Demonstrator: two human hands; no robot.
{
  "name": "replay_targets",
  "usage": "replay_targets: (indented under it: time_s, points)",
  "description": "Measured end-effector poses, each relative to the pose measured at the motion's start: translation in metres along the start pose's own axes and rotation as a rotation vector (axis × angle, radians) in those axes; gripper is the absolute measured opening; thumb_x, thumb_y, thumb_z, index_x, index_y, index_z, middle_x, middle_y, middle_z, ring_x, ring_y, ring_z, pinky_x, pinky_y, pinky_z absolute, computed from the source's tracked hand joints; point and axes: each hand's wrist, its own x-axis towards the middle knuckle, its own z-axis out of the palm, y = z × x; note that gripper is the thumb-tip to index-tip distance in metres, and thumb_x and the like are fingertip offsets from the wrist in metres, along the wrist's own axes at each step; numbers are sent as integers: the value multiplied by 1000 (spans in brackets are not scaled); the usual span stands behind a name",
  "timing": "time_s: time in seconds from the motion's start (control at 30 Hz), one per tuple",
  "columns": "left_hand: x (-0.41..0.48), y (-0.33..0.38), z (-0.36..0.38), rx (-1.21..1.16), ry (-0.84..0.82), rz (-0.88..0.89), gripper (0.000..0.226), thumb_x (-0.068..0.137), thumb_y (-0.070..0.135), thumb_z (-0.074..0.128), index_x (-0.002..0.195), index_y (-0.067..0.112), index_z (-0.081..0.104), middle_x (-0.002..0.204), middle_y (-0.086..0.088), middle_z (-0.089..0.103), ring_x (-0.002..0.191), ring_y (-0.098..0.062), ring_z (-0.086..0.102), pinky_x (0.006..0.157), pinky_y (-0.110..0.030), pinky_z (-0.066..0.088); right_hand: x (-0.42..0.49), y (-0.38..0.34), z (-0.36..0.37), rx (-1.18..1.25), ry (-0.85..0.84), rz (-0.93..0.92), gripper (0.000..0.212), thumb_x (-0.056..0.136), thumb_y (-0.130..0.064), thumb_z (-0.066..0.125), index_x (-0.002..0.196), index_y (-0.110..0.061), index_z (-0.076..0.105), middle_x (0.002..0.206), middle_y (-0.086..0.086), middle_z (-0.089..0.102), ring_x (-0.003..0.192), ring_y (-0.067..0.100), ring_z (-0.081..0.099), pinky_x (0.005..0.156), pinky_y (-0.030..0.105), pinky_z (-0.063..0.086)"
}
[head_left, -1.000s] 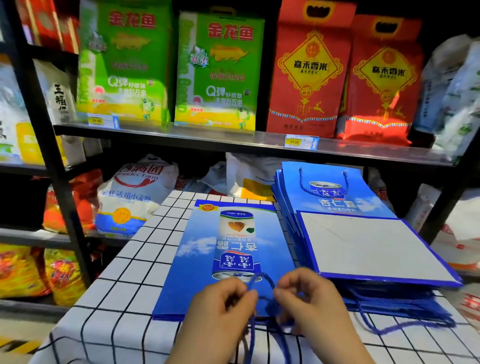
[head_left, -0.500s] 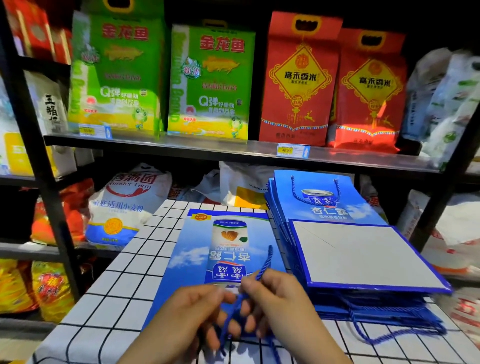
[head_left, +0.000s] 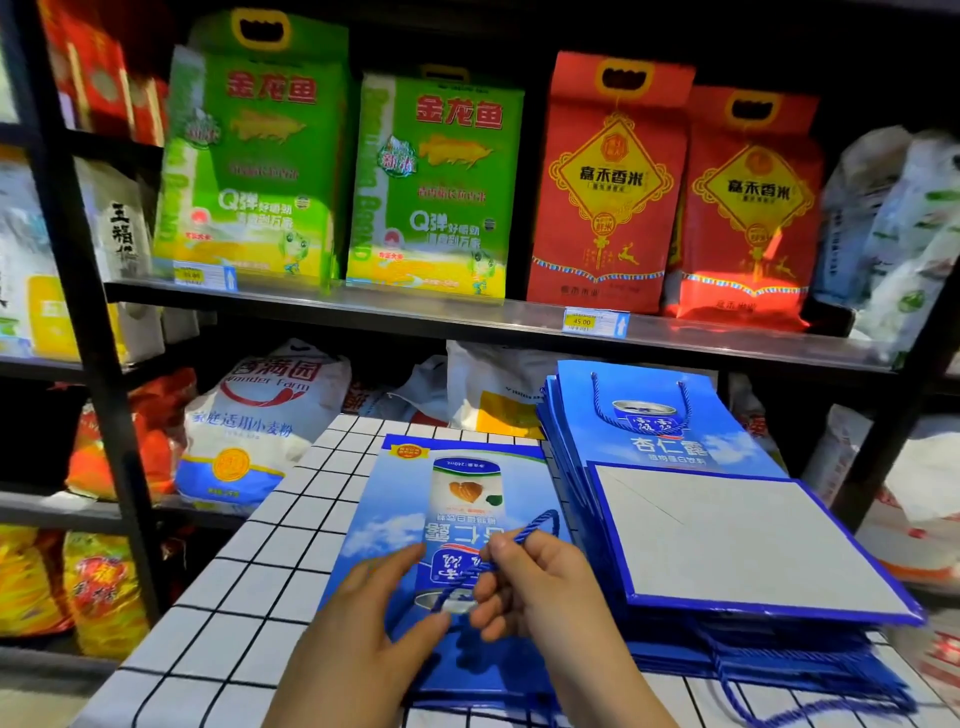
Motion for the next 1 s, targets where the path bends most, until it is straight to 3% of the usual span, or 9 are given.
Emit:
replay_targets:
  time_s: [0.1,0.2,0.3,0.37,0.47,0.57,0.7,0.87,1.0]
  points:
    - [1,-1,4,5,-116,-22,24,85,26,63,70,45,62,74,20,64,49,-3,54,60,-15,46,2,0,2,12,-12,22,18,94,-13,48,80,-3,54,48,4,58,36,14,52,35,20,42]
    - [0,-4,0,-112,-86,-90,26,85,17,62,61,27,66,58,6,66,36,-8,49,46,-17,44,2,3,1,-27,25,-10,14,91,-16,54,101,-6,53,54,6,61,38,16,53,35,21,41]
    - [1,-6,-7,-188,66,-79,21,81,9,67,65,24,66,48,-1,61,32,-3,46,41,-10,38,-1,13,2,-125,162,-134,44,85,-14,63,117,-30,38,59,6,65,40,19,55,37,23,40]
    - [2,-7,-9,-223,110,-62,18,77,3,70,71,18,61,43,-3,54,31,-4,45,40,-10,37,-4,16,6,-169,171,-174,42,84,-13,64,109,-35,38,57,5,63,38,18,54,36,22,39]
    - [4,-10,-9,-289,148,-72,22,76,2,70,73,10,49,40,-5,51,29,-10,42,36,-15,37,-2,22,8,-182,146,-170,18,85,-13,62,87,-21,46,45,5,55,35,20,49,34,19,34]
    - [7,-14,-8,-336,129,-84,24,78,1,67,74,8,45,41,-4,52,31,-11,43,37,-17,39,-1,23,11,-220,-10,-132,7,88,-10,56,84,-15,54,45,3,52,33,20,46,33,18,32]
    - [7,-18,-6,-296,6,-32,23,85,-7,55,84,15,49,52,1,57,45,-8,52,53,-23,45,1,25,21,-315,-306,-54,26,94,-14,48,102,-37,57,56,2,58,33,16,49,33,20,34]
    - [6,-11,-21,-508,-37,-85,43,78,-13,60,100,25,55,52,-6,62,45,-10,56,45,-18,44,3,20,23,-303,-326,-124,18,87,-8,57,84,-24,66,56,-1,59,35,12,51,34,19,35]
    - [4,-9,-24,-606,34,-129,41,78,-8,63,97,28,59,51,-10,63,40,-11,54,40,-18,45,4,17,27,-301,-345,-148,20,83,0,61,75,-19,62,50,-6,59,38,8,50,38,18,36]
